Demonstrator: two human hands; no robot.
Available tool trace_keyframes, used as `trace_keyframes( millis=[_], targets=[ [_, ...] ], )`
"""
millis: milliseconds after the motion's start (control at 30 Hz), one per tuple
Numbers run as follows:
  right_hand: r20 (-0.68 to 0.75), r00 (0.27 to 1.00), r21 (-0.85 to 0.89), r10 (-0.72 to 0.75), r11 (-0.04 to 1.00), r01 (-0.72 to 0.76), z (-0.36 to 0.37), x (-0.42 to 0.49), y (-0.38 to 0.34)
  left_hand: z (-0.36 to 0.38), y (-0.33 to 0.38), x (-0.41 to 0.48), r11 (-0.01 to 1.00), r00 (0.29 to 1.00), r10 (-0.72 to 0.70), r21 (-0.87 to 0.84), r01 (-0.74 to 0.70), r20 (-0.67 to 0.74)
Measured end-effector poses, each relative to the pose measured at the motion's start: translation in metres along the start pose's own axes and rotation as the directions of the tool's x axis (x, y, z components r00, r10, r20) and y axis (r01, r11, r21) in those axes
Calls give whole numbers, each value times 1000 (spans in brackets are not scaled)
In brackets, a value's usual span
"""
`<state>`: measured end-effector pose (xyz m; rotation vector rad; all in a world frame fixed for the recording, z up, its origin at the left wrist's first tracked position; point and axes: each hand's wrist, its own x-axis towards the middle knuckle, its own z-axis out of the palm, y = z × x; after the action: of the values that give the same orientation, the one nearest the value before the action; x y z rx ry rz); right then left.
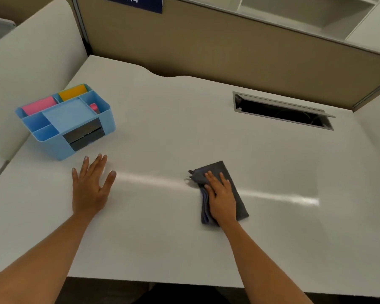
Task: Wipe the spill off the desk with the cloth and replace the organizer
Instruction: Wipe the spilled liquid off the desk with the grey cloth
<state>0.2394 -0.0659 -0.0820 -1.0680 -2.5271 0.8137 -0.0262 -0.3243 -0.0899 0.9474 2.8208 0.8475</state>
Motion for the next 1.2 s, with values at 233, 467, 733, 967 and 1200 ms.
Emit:
trace_keyframes(
  millis=[233, 467, 733, 967, 1200],
  targets=[
    [87, 986, -11, -139, 990, 140, -8, -87, 12, -4, 4, -2, 998, 998, 60, -23, -60, 5],
    [315, 875, -7, -368, 921, 390, -39, -128, 43, 2, 18, -10, 963, 968, 249, -107, -246, 11],
    [281, 955, -74, -99, 989, 125, -97, -61, 86, 43, 123, -37, 831, 859, 508, -300, -468, 66],
    [184, 982, -109, -40, 992, 60, -57, -78, 44, 82, 205, -43, 797, 831, 536, -415, -439, 148],
    [-123, 992, -147, -24, 989, 6, -76, -147, 58, 94, 234, -51, 908, 875, 417, -163, -386, 245]
  ],
)
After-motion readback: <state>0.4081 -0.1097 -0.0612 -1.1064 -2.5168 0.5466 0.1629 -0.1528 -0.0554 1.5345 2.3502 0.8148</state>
